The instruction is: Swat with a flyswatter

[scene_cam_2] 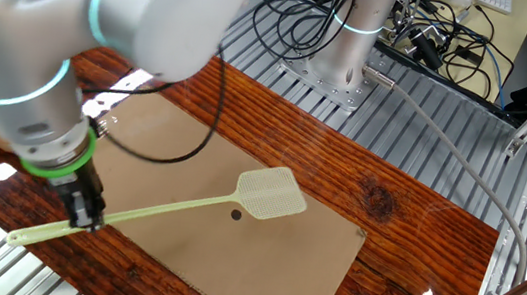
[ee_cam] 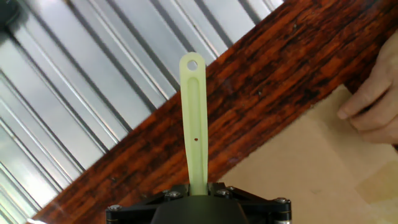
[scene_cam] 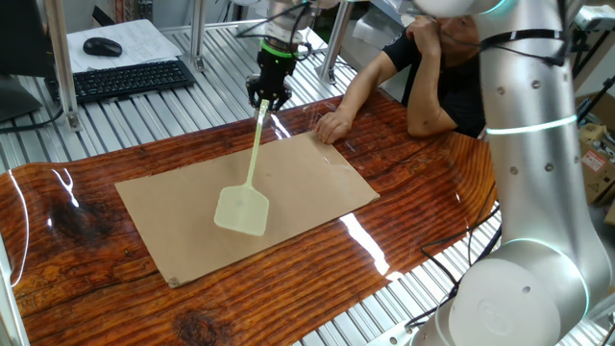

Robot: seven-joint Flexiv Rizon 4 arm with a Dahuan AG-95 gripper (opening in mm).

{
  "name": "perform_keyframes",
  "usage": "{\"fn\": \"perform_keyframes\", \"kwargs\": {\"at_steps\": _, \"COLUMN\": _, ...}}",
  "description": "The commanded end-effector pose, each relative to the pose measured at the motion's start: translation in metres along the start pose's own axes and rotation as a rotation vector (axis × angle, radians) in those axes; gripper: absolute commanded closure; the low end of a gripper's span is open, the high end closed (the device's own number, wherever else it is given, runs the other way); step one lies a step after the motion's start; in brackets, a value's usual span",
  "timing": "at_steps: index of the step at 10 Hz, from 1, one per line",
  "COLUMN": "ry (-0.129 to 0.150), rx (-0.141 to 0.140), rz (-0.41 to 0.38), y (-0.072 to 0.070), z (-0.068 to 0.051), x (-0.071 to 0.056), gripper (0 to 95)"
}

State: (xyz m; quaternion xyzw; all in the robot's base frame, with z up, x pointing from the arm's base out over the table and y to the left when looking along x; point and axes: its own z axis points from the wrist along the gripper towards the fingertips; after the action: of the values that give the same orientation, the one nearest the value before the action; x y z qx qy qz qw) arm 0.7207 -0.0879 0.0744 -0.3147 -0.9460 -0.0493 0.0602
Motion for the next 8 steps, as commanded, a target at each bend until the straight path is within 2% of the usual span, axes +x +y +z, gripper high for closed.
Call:
{"fn": "perform_keyframes", "kwargs": {"at_steps": 1, "ry": -0.015, "rx": 0.004, "rz": -0.009, "y": -0.003, "z": 0.000, "x": 0.003, "gripper": 95.0}}
{"fn": "perform_keyframes", "kwargs": {"at_steps": 6, "ry": -0.023, "rx": 0.002, "rz": 0.004, "y": -0.007, "z": -0.002, "x": -0.001, "gripper": 95.0}}
{"fn": "perform_keyframes", "kwargs": {"at_steps": 8, "ry": -0.026, "rx": -0.006, "rz": 0.029, "y": -0.015, "z": -0.006, "x": -0.010, "gripper": 95.0}}
